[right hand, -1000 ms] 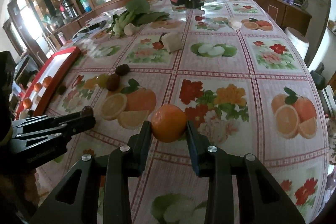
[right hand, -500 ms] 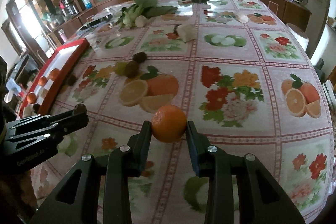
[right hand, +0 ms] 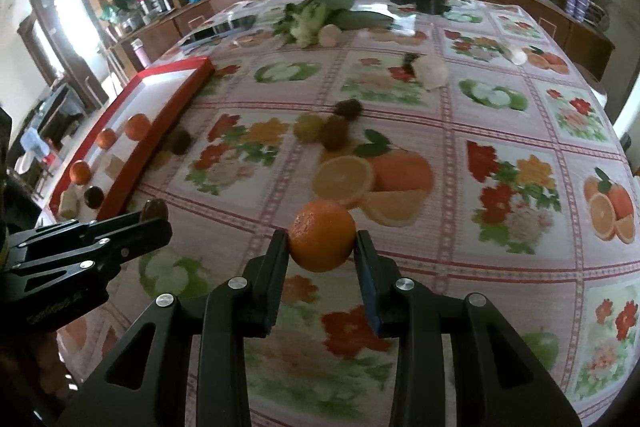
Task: Organize fruits
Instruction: 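Carry the orange and date to the tray and release both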
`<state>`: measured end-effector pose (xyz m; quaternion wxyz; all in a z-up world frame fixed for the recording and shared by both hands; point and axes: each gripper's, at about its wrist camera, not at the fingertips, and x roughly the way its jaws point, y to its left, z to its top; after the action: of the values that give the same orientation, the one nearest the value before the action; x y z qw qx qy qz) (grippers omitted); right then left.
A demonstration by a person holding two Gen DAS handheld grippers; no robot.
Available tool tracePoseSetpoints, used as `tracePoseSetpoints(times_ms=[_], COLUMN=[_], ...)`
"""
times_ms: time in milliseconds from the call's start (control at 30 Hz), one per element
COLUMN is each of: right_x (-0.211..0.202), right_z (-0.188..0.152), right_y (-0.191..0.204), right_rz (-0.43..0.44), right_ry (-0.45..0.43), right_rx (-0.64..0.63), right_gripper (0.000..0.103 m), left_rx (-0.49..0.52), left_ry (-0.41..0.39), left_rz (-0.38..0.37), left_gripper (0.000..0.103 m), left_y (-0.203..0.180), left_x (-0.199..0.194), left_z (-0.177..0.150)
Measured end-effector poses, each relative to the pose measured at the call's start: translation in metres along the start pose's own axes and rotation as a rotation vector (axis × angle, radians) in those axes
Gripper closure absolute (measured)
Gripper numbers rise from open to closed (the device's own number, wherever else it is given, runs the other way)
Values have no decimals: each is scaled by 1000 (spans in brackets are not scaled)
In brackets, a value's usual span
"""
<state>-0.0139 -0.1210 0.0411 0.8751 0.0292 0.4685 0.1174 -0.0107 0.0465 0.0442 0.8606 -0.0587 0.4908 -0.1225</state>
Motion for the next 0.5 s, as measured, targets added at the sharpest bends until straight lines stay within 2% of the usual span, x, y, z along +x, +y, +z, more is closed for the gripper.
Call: tracePoseSetpoints(times_ms=[500], right_x=[8], right_z=[18], right_y=[61], right_rz=[49], right_ry=[-3], right_rx=[-95], right_gripper=[70], left_rx=[-62], left_ry=[-37], left_rz=[19], left_gripper=[78], left_y=[45], left_x=[-24], left_z=[1])
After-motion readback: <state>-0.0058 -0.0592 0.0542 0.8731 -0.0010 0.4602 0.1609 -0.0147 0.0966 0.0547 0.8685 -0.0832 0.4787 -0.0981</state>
